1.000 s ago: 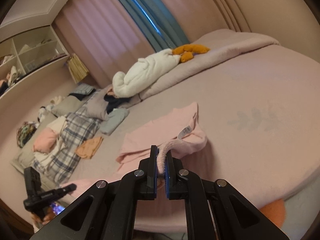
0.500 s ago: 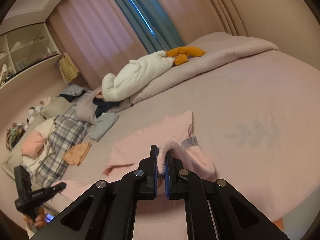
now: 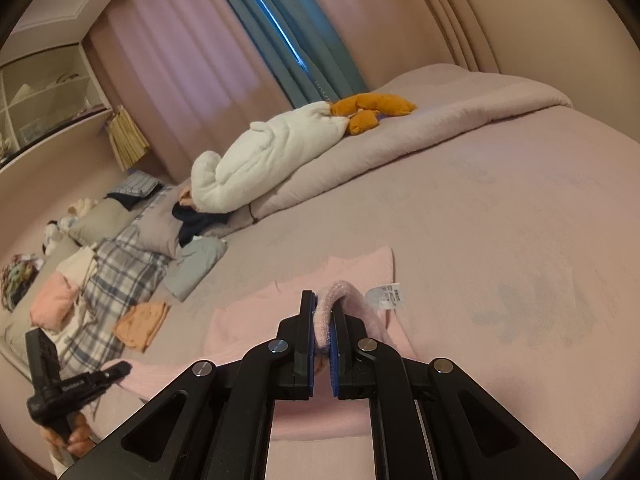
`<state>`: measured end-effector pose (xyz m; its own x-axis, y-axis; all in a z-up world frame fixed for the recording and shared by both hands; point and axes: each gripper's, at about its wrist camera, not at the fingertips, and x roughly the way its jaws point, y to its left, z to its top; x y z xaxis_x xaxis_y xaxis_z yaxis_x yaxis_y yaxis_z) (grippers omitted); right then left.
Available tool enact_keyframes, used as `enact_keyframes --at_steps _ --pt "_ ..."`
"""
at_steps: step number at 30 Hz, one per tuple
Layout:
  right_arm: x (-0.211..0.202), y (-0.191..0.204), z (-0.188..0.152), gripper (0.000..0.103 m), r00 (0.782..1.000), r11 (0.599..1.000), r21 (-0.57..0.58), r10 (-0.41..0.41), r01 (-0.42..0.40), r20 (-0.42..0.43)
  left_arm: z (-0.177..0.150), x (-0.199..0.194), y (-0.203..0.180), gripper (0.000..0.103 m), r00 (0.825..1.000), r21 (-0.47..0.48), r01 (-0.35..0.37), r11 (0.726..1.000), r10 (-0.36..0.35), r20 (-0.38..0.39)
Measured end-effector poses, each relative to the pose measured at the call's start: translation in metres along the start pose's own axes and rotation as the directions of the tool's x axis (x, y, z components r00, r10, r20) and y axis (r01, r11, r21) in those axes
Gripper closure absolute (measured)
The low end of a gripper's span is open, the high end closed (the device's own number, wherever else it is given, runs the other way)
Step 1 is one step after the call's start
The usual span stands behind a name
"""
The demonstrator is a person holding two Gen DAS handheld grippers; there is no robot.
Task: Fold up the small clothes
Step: 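Lift the hem with both grippers and fold it over toward the collar, then lower the hem onto the shirt and open both grippers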
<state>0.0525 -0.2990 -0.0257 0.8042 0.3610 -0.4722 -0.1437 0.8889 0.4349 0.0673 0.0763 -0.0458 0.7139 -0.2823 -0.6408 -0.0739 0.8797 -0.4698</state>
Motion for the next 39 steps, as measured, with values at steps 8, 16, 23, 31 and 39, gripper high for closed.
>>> enact_keyframes --at_steps 8,16,23,31,39 --pt "0.040 -0.008 0.017 0.096 1.000 1.000 0.011 -0.022 0.023 -0.015 0.034 0.041 0.007 0.094 1.000 -0.002 -0.010 1.000 0.010 -0.005" --pt "0.090 -0.020 0.028 0.096 0.995 0.998 0.014 -0.067 0.068 -0.073 0.064 0.089 0.021 0.094 0.999 -0.013 -0.037 0.999 0.037 -0.027" --pt "0.132 -0.035 0.038 0.096 0.989 0.994 0.058 -0.085 0.093 -0.119 0.082 0.141 0.035 0.094 0.995 -0.012 -0.073 0.997 0.072 -0.074" --pt "0.179 -0.046 0.038 0.096 0.971 0.985 0.057 -0.148 0.161 -0.190 0.095 0.184 0.045 0.094 0.986 -0.024 -0.121 0.992 0.117 -0.117" --pt "0.206 -0.060 0.040 0.096 0.958 0.976 0.091 -0.173 0.198 -0.230 0.104 0.216 0.052 0.090 0.975 -0.035 -0.160 0.987 0.152 -0.160"
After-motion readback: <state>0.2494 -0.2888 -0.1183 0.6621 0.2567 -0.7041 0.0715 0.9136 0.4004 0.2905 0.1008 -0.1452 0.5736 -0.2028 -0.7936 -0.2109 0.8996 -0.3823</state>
